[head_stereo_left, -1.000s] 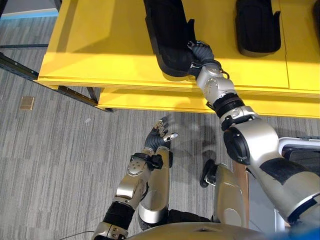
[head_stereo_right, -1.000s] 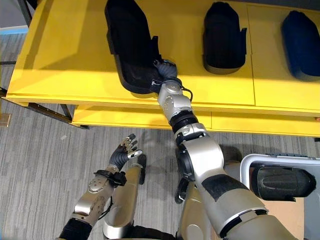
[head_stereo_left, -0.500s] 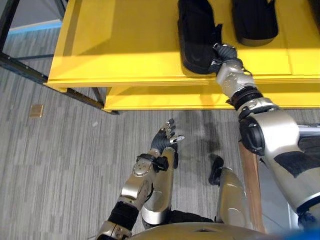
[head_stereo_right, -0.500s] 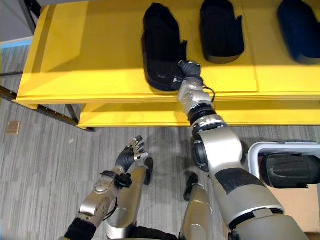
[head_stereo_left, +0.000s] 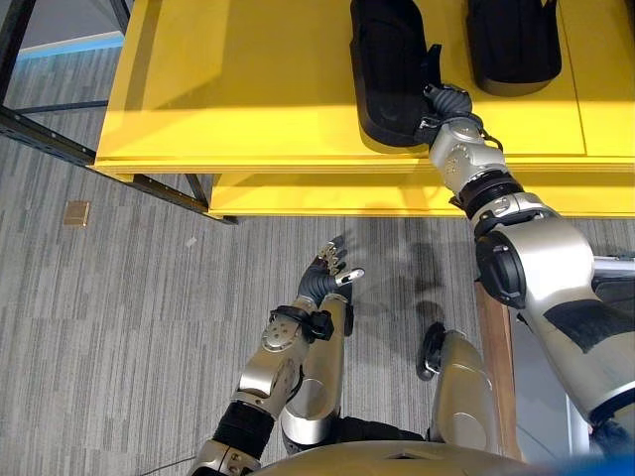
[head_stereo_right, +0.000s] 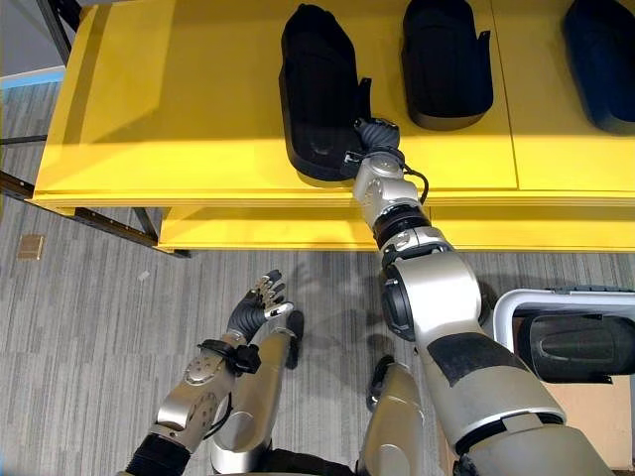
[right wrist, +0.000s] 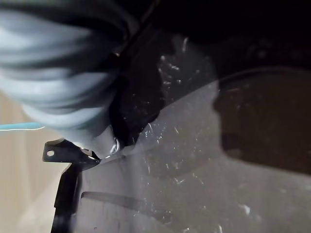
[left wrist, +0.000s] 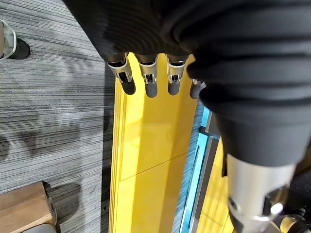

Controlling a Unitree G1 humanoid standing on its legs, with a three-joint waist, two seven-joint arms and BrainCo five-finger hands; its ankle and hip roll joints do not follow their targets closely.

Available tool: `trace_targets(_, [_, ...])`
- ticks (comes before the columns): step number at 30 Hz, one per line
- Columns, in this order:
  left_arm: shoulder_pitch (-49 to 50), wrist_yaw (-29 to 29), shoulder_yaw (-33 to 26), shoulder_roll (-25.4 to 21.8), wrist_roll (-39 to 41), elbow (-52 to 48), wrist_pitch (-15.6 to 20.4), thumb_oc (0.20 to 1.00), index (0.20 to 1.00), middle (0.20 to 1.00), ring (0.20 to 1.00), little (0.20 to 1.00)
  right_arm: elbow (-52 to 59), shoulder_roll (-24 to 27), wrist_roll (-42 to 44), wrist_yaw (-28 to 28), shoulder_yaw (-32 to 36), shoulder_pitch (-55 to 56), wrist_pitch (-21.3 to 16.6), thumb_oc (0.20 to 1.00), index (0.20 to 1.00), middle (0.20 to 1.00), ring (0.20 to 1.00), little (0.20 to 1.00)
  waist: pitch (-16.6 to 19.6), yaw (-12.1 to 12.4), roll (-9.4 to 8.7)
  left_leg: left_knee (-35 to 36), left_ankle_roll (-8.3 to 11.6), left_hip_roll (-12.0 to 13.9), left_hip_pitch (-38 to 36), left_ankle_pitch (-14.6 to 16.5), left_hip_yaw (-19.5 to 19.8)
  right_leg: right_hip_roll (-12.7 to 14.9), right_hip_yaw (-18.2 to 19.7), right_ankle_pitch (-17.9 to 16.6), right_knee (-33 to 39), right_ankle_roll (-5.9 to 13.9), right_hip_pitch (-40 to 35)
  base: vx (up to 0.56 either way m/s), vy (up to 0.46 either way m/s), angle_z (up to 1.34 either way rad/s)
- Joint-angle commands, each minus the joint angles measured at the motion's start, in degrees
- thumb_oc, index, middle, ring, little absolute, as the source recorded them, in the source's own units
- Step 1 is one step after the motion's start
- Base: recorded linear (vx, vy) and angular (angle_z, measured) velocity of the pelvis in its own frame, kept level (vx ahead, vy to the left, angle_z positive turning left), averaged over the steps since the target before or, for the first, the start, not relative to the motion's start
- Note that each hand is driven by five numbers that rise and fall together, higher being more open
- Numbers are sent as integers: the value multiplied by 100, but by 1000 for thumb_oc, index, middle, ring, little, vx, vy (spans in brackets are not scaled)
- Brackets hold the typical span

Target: Move parts from the plastic box to the shelf.

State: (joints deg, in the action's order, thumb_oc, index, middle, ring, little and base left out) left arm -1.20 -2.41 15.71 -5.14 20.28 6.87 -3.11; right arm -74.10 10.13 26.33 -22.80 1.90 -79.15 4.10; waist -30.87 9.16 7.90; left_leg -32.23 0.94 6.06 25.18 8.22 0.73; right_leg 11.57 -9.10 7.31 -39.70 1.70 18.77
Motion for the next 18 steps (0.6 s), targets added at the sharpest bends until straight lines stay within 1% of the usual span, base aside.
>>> trace_targets(1, [70,-70,74,54,104,-387,270,1000,1000,1000,1000,1000,69,144,25,66,223,-763,-355,200,200,200,200,200,107,110,173,15,497,386,-344,-1135,51,406,494,-857,-183,414,185,8,5,-4])
trace_targets(12, [78,-60,125,65,120,-399,261,1000,1000,1000,1000,1000,-167,279,-2,37,65,-939,-342,200,200,200,200,200,107,152,243,-48,527,427,-305,-1161,72,407,480,-888,-148,406,166,3,2,-1])
trace_targets(18, [89,-66,118,76,101,-419,261,1000,1000,1000,1000,1000,-295,373,-16,-6,-31,-1039,-350,200,200,200,200,200,107,208,294,-64,555,429,-287,-1171,93,454,469,-906,-104,395,142,4,12,0])
